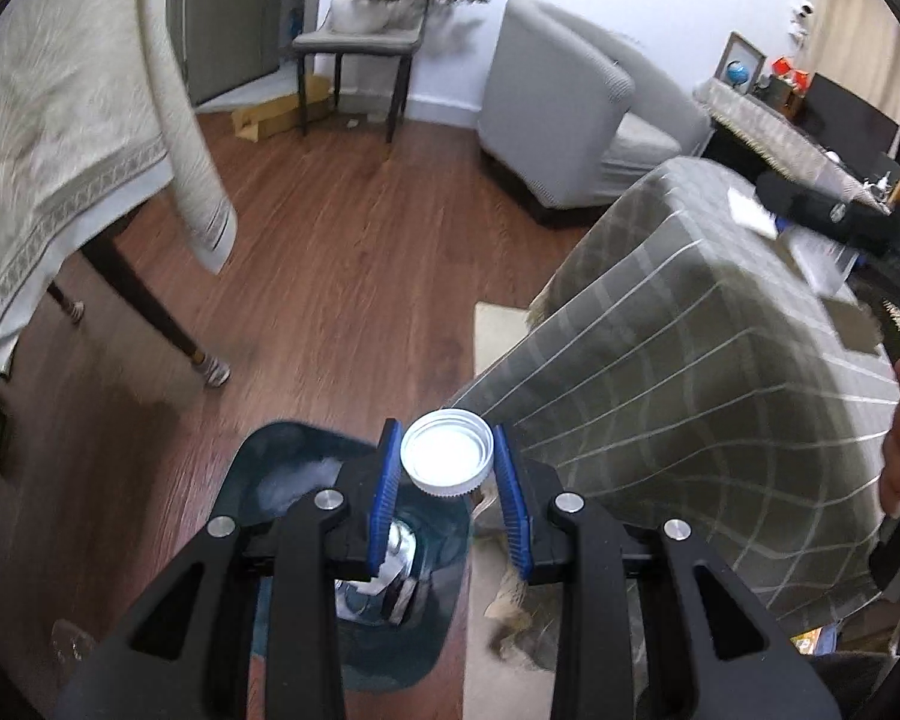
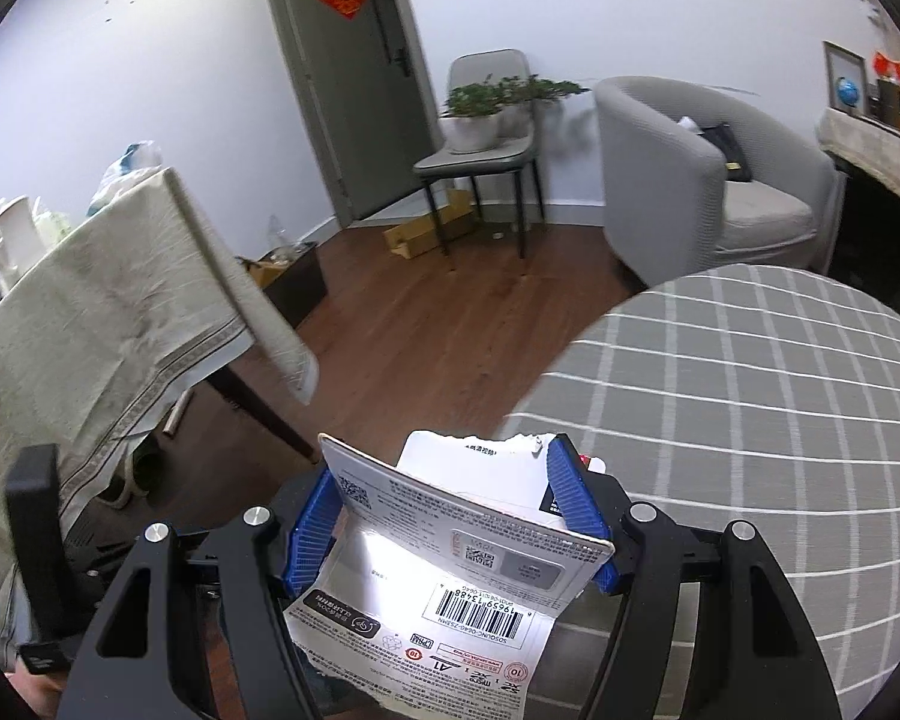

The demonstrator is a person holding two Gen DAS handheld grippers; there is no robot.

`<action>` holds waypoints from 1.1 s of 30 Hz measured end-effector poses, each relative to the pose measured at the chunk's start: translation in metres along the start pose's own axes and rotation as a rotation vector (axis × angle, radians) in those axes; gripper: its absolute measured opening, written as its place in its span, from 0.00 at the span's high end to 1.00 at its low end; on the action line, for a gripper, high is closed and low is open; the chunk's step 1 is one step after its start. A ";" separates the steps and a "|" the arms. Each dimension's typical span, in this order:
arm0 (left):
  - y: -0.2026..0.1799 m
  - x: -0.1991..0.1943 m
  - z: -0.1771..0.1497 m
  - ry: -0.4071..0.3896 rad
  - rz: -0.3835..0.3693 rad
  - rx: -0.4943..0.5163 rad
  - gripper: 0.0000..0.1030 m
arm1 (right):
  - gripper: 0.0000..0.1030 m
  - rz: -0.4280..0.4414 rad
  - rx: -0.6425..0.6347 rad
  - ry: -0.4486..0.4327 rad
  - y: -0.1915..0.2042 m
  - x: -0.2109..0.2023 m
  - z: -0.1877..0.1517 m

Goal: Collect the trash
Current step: 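Carry the bottle cap to the teal bin and open the left tool, then lower the white card packaging into the bin and open the right tool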

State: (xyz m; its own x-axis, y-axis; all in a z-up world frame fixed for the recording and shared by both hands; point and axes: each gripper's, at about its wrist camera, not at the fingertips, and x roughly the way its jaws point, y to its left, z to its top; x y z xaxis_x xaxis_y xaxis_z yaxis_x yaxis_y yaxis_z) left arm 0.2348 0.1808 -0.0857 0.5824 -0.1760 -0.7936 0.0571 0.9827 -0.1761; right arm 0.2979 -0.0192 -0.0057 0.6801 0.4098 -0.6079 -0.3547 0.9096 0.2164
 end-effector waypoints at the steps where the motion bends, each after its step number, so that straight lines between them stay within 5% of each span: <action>1: 0.003 0.003 -0.002 0.010 0.004 -0.001 0.68 | 0.34 0.008 -0.005 0.004 0.005 0.003 0.000; 23: 0.069 0.065 -0.070 0.293 0.082 -0.020 0.67 | 0.34 0.134 -0.111 0.143 0.089 0.059 -0.023; 27: 0.074 0.065 -0.074 0.303 0.085 -0.020 0.53 | 0.34 0.135 -0.116 0.159 0.094 0.066 -0.026; 33: 0.082 0.050 -0.068 0.257 0.080 -0.035 0.49 | 0.34 0.137 -0.125 0.188 0.100 0.076 -0.032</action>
State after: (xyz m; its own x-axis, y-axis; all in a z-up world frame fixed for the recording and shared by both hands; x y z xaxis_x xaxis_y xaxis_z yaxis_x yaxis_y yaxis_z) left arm 0.2131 0.2491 -0.1794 0.3583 -0.1106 -0.9270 -0.0118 0.9923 -0.1229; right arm 0.2931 0.1010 -0.0548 0.4930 0.4977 -0.7137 -0.5194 0.8264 0.2174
